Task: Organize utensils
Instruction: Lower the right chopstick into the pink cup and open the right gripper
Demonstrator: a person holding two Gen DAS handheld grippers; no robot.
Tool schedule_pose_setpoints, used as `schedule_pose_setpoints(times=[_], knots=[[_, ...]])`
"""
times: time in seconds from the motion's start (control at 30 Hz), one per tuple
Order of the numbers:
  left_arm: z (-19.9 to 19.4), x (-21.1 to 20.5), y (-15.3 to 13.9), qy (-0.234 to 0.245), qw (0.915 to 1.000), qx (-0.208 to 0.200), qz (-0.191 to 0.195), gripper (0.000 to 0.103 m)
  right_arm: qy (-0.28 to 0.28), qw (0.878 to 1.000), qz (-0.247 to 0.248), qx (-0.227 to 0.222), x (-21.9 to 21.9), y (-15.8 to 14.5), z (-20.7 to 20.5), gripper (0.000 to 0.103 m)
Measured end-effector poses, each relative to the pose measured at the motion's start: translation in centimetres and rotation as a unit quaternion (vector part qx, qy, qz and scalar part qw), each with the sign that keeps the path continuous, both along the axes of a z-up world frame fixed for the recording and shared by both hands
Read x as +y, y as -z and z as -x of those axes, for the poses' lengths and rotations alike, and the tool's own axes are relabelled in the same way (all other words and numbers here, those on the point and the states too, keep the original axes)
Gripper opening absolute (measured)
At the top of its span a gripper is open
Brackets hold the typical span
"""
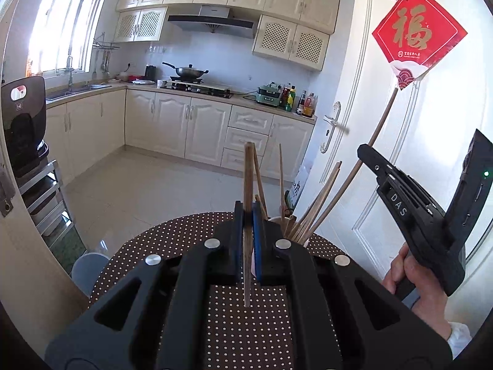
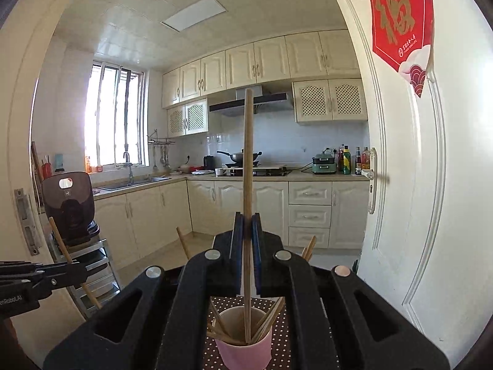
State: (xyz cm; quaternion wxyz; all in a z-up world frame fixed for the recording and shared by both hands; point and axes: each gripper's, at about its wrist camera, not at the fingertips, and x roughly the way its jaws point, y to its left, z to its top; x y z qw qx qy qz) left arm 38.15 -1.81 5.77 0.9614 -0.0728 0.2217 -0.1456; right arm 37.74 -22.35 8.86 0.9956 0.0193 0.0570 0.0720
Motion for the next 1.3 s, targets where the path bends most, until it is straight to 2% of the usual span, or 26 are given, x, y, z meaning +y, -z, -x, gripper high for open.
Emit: schedule_pose_setpoints(times=[0.37, 0.63, 0.83, 1.03, 1.3], knots=[[-1.0, -0.4, -0.5, 0.003, 1.0, -0.007, 0.002, 0.006, -0.024, 0.997, 0.009, 0.071, -0.2, 4.2, -1.8, 0.005], [-0.1, -1.4, -1.1, 0.018, 0.9997, -0.017, 0.007, 0.006, -0.027, 0.993, 0.006, 0.118, -0.3, 6.3, -2.5, 0.005], [0.8, -2.0, -1.5, 0.027, 0.9992, -0.026, 0.014, 0.006, -0.028, 0.991, 0.002, 0.133, -0.6, 6.7, -2.2, 0.005], [1.9, -3.1, -2.4, 0.037, 0.9979, -0.05, 0.019, 0.006, -0.029, 0.991, -0.016, 0.131, -1.4, 6.4, -0.4, 0.014], [1.0, -5.3, -3.0, 0.023, 0.9969, -0.07, 0.029, 0.006, -0.04, 0.989, -0.019, 0.142, -1.9, 7.1, 2.0, 0.015]])
